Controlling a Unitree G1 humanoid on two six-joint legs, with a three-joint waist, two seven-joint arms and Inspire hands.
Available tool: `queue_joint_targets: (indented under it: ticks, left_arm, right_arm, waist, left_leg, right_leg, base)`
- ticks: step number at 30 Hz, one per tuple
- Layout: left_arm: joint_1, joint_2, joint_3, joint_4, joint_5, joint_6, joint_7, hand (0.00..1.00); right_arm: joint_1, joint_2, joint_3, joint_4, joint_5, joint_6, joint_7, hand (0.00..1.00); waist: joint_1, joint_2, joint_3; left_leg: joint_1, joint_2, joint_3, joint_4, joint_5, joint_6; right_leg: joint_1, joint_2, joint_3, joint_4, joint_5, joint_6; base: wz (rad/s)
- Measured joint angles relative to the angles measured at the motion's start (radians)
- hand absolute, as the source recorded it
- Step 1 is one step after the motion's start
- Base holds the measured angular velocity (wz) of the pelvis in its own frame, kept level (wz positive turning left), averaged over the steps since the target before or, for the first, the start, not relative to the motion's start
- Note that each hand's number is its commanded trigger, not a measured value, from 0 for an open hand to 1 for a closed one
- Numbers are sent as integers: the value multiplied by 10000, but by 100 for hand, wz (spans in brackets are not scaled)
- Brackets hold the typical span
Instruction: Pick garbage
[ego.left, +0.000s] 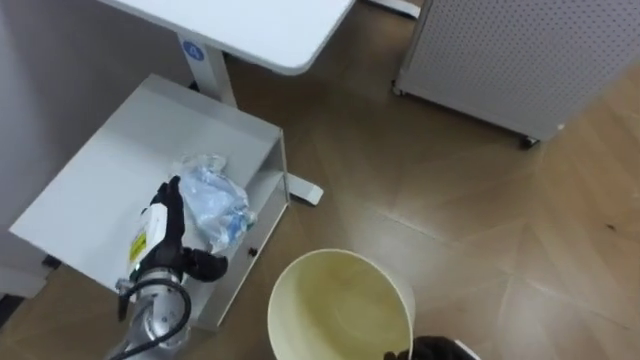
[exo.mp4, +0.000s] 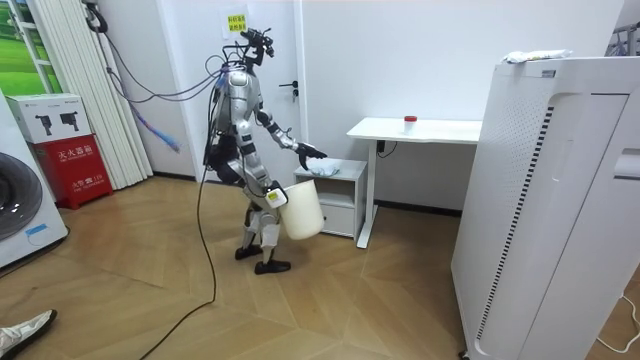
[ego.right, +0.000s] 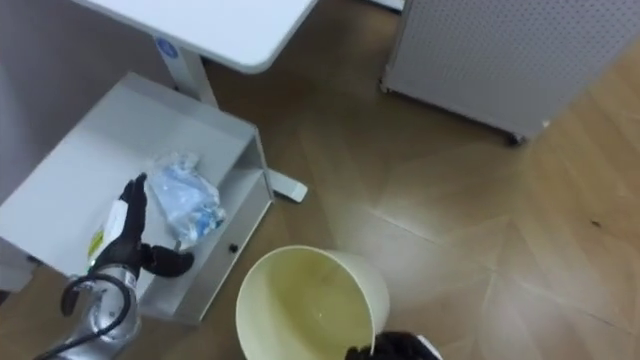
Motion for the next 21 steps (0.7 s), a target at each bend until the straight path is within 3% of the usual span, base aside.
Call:
queue_joint_targets:
  ticks: [4,11,21]
  left_arm:
    - [-66,53,-264,31,347,18,318,0]
    - [-139,116,-568,107,1500,108,694,0]
    - [-471,175,-1138,167,3244,909,713,0]
  right_arm:
    - [15,-33,224,-215,456,-2,27,100]
    - [96,-40,323,-223,976,-129,147,100]
    - [285,-309,386,-776,1839,27,572,100]
  waist:
    - [-229,-6,-3]
    - [-447,-6,-3]
    - [-553,-2,-26]
  left_leg:
    - [-343,190,-5,578,-238,-92]
    - [-503,356,14,849,-360,-233]
    - [-1003,505,-56,1359,-534,-404]
  right_leg:
    - [-377,109,22,536,-181,-127]
    - [-581,232,36,796,-302,-258]
    - [-1140,319,15,1326,-488,-446]
  base:
    - [-8]
    - [-4]
    - [-2]
